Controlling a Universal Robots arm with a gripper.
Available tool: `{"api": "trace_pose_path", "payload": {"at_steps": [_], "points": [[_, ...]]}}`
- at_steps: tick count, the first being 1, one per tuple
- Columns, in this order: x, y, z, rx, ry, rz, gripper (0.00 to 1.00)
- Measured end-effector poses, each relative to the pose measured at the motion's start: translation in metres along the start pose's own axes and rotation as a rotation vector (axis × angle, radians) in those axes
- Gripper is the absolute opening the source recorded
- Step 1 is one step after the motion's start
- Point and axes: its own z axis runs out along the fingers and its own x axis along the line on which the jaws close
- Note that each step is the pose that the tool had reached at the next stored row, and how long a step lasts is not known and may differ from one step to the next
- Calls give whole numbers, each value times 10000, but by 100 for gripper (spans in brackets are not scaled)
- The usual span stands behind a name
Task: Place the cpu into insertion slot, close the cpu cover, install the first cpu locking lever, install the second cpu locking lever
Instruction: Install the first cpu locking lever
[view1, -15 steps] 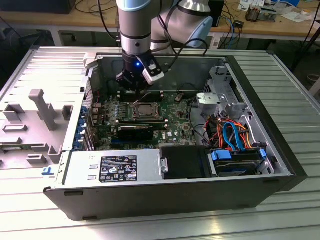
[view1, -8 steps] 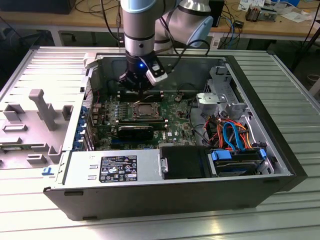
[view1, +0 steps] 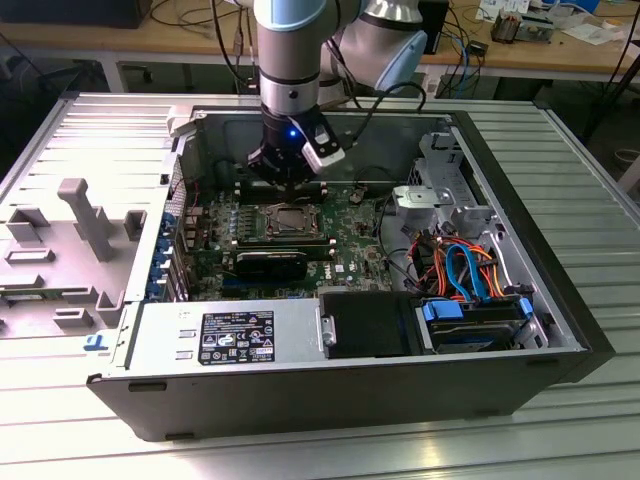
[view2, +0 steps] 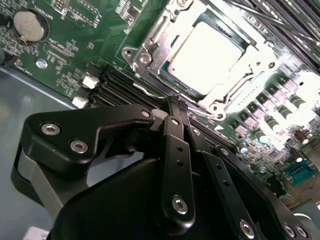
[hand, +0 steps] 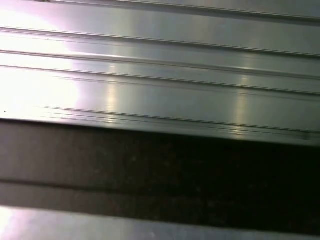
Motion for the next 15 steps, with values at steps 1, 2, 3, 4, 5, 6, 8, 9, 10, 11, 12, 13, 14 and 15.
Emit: {"api": "trace_pose_path", "payload": {"at_steps": [1,2,3,4,5,6,8,9,10,11,12,13,14,15], "points": [[-7,-1,5,0,1,0,11],[-16,-2,10,0,1,-1,11],[-28,-3,16,1,2,-2,11],[-38,-4,22,0,1,-3,11],[-46,-5,27,0,1,-3,11],[-55,-6,31,1,2,-3,11],[-73,-8,41,1,1,-6,11],[-74,-9,42,5,3,-4,11],[-75,-9,44,5,2,-4,11],[-77,-9,46,4,2,-6,11],[-78,-9,49,3,1,-6,11],[-84,-10,54,3,1,-8,11],[-87,-10,58,3,1,-6,11],[-93,-11,61,4,1,-6,11]]}}
